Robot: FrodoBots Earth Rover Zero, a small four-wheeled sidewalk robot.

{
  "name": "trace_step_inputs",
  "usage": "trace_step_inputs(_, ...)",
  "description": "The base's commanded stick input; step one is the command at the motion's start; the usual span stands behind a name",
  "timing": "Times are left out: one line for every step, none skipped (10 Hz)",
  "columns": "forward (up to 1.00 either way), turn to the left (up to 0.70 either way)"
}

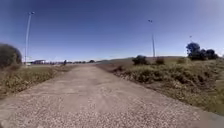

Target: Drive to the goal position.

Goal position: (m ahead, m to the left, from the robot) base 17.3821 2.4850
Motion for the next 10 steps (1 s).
trace_step_inputs(1.0,0.09)
trace_step_inputs(1.0,0.03)
trace_step_inputs(1.0,0.01)
trace_step_inputs(1.0,0.34)
trace_step_inputs(1.0,0.38)
trace_step_inputs(1.0,0.4)
trace_step_inputs(1.0,0.4)
trace_step_inputs(1.0,0.4)
trace_step_inputs(1.0,0.4)
trace_step_inputs(1.0,0.37)
